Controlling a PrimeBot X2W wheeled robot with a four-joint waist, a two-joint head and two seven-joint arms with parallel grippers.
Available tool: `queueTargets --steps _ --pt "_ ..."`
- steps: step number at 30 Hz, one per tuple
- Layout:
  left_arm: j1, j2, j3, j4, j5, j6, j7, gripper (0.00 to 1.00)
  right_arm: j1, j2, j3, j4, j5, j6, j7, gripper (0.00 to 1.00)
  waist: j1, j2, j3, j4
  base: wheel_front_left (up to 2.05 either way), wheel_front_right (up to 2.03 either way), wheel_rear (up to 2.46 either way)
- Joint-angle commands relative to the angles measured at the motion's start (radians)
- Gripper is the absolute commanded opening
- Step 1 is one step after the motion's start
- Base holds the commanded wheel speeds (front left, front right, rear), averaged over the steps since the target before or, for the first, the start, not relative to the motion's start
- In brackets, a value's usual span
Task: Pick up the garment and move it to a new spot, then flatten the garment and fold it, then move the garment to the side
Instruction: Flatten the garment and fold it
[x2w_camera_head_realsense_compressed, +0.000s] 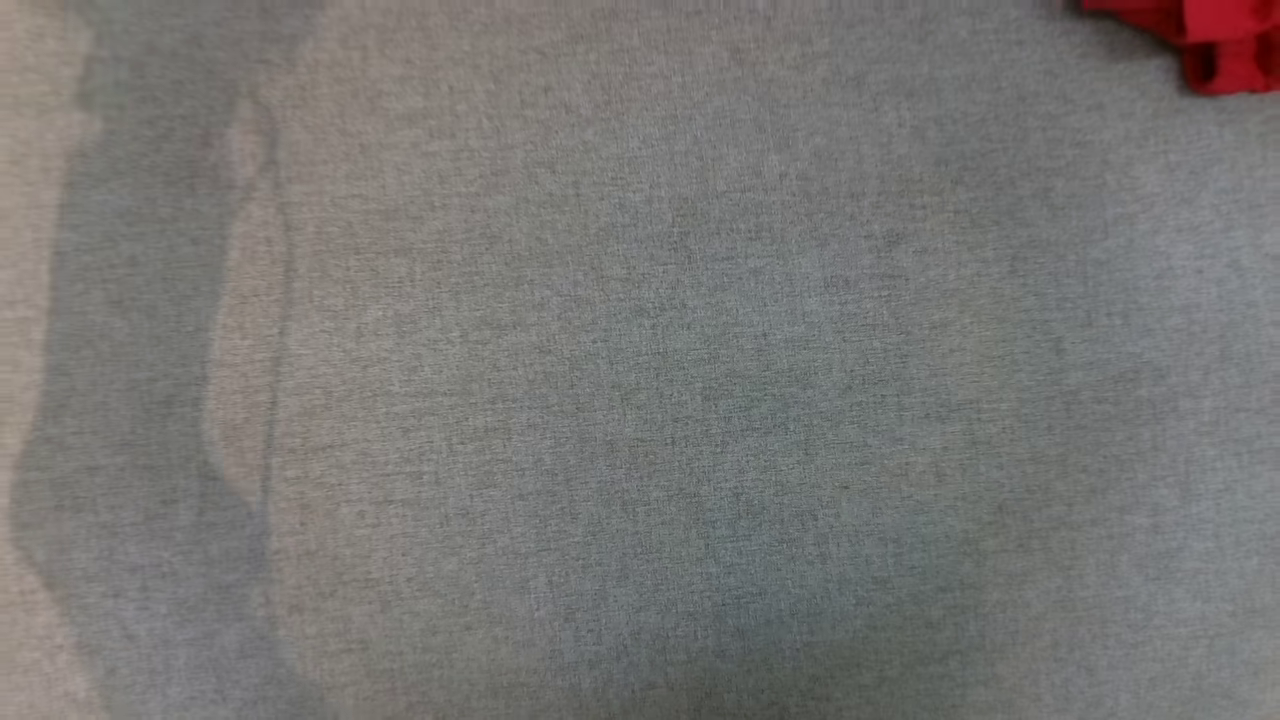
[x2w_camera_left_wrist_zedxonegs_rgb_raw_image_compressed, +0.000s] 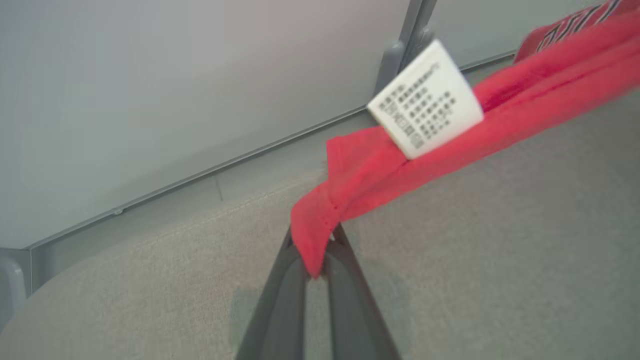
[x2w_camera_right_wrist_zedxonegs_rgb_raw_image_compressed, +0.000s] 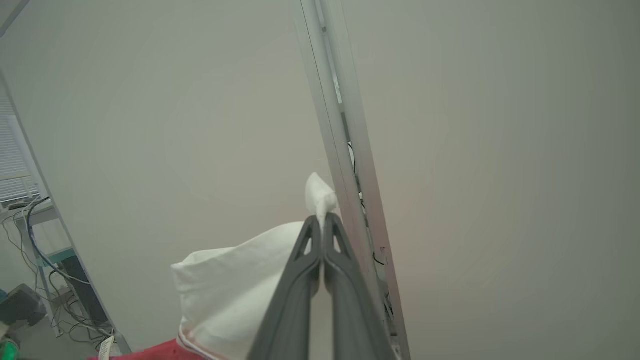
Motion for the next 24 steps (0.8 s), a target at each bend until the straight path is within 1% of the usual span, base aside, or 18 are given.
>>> queueTargets --steps 1,6,7,14,18,20,24 --pt "0.047 0.019 -0.032 -0.007 -0.031 -0.001 0.029 0.0 0.039 -0.019 0.03 -0.018 0.027 0.0 -0.002 0.0 0.0 0.0 -0.027 0.006 0.0 0.0 0.0" --pt "0.181 0.081 -0.115 -0.058 -0.14 -0.001 0.09 0.0 0.16 -0.048 0.158 -0.088 0.092 0.001 0.004 0.0 0.0 0.0 -0.098 0.007 0.0 0.0 0.0" --pt "0.239 0.107 -0.149 -0.085 -0.173 -0.001 0.105 0.0 0.212 -0.065 0.21 -0.117 0.108 0.0 0.004 0.0 0.0 0.0 -0.135 0.006 0.0 0.0 0.0" --pt "0.425 0.194 -0.236 -0.19 -0.282 -0.001 0.146 0.0 0.387 -0.113 0.372 -0.179 0.163 0.0 0.012 0.0 0.0 0.0 -0.292 0.004 0.0 0.0 0.0" --pt "0.523 0.24 -0.277 -0.252 -0.34 -0.001 0.181 0.0 0.475 -0.139 0.434 -0.192 0.195 0.0 0.008 0.0 0.0 0.0 -0.372 0.007 0.0 0.0 0.0" --pt "0.546 0.247 -0.285 -0.266 -0.354 -0.001 0.189 0.0 0.495 -0.147 0.446 -0.196 0.203 0.0 0.005 0.0 0.0 0.0 -0.391 0.011 0.0 0.0 0.0" --pt "0.636 0.284 -0.315 -0.341 -0.4 -0.001 0.22 0.0 0.577 -0.178 0.483 -0.215 0.241 0.0 -0.001 0.0 0.0 0.0 -0.457 0.023 0.0 0.0 0.0"
